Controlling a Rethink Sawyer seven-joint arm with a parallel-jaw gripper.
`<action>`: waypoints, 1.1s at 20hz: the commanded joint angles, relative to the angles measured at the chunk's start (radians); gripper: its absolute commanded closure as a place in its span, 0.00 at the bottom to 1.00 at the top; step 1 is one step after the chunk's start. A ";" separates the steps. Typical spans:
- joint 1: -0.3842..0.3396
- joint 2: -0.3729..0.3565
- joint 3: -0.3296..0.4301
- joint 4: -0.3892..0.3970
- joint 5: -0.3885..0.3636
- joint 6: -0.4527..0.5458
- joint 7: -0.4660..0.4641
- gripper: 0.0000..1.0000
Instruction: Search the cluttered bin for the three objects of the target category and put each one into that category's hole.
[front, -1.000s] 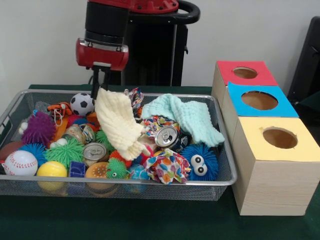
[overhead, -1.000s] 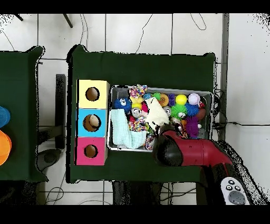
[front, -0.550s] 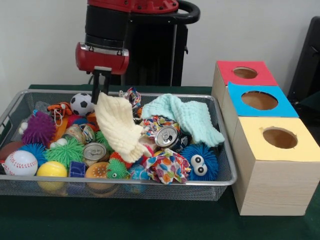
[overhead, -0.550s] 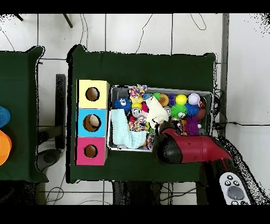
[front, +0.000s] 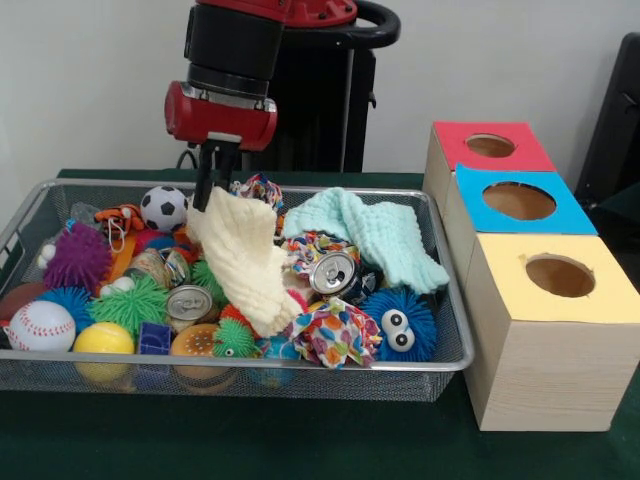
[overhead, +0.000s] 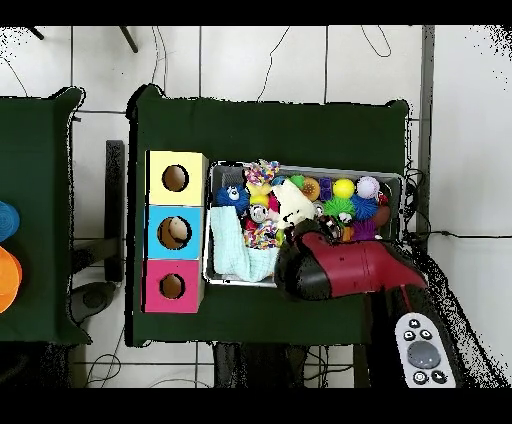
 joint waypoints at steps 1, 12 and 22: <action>0.019 -0.035 0.000 -0.103 -0.080 0.118 -0.074 1.00; -0.035 -0.056 0.029 -0.098 -0.105 0.113 -0.117 1.00; -0.056 -0.027 0.016 -0.068 -0.148 0.066 -0.082 1.00</action>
